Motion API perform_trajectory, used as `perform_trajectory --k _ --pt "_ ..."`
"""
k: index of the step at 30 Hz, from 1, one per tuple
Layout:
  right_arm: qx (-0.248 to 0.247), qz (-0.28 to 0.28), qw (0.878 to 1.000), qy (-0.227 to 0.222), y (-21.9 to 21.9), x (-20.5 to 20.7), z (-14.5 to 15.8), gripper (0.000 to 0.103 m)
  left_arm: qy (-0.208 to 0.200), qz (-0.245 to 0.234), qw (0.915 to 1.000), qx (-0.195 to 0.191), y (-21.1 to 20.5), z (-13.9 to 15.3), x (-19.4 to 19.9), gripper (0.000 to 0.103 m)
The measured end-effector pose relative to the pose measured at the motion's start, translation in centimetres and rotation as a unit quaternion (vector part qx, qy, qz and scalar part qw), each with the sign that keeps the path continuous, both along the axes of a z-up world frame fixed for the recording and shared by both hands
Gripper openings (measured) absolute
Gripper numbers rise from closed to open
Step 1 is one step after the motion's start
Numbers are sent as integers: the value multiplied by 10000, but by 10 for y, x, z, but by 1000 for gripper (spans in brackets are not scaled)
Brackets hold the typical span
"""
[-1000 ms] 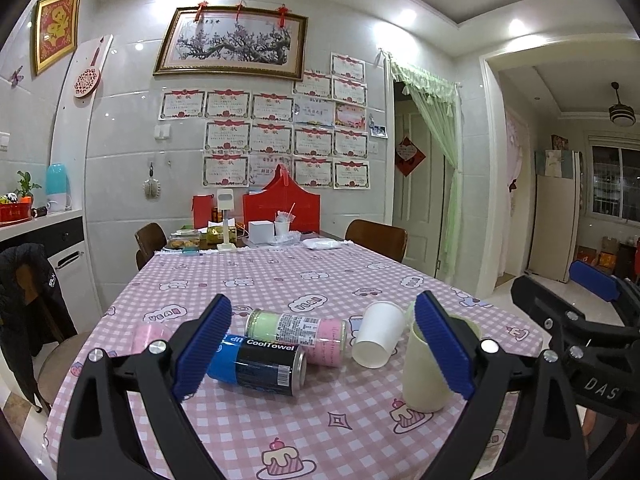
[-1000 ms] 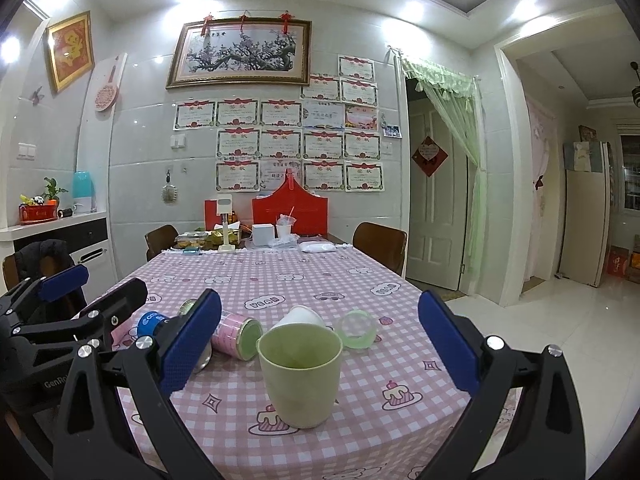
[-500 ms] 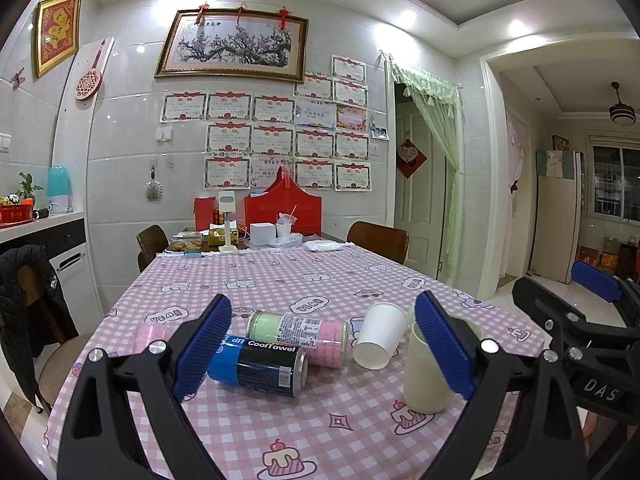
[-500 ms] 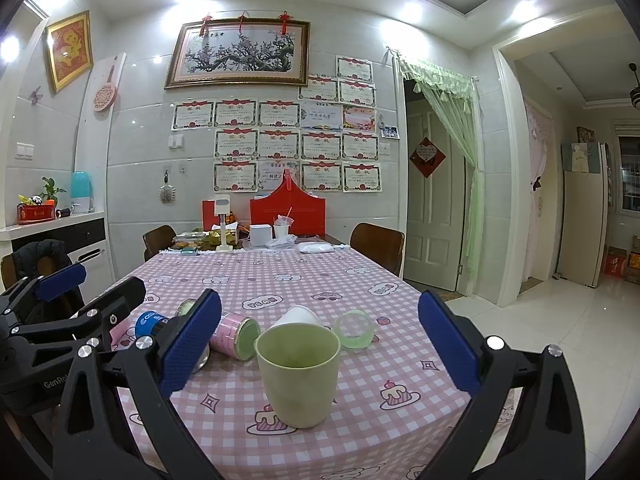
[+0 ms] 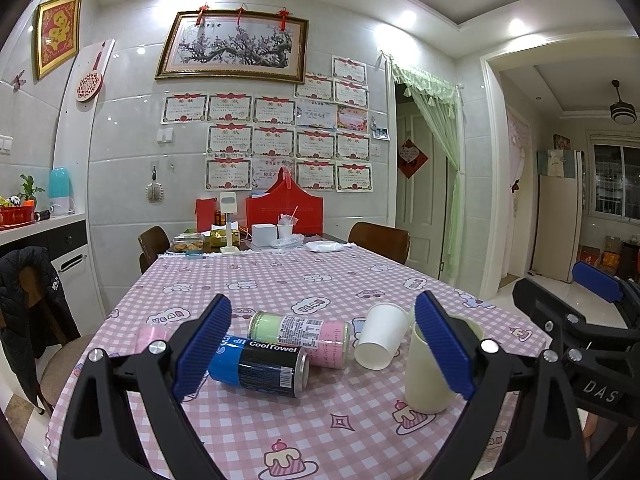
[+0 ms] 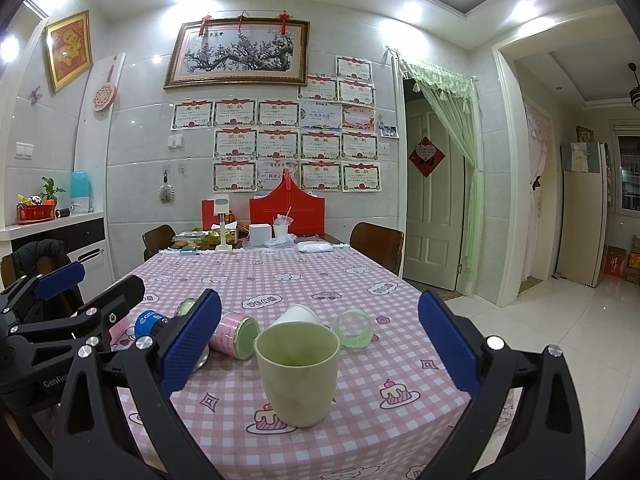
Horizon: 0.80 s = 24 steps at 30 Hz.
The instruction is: Flip cup upside down
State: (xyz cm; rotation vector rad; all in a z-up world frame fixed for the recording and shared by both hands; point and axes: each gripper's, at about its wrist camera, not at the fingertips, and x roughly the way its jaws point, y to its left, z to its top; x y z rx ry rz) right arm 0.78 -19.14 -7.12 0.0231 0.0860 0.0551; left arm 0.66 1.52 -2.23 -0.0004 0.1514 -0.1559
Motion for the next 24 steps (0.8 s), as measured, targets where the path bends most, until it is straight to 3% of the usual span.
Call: perform_trajectory --k 24 --pt "-15 1 10000 32 -1 0 -1 95 -11 64 10000 8 5 5 -2 92"
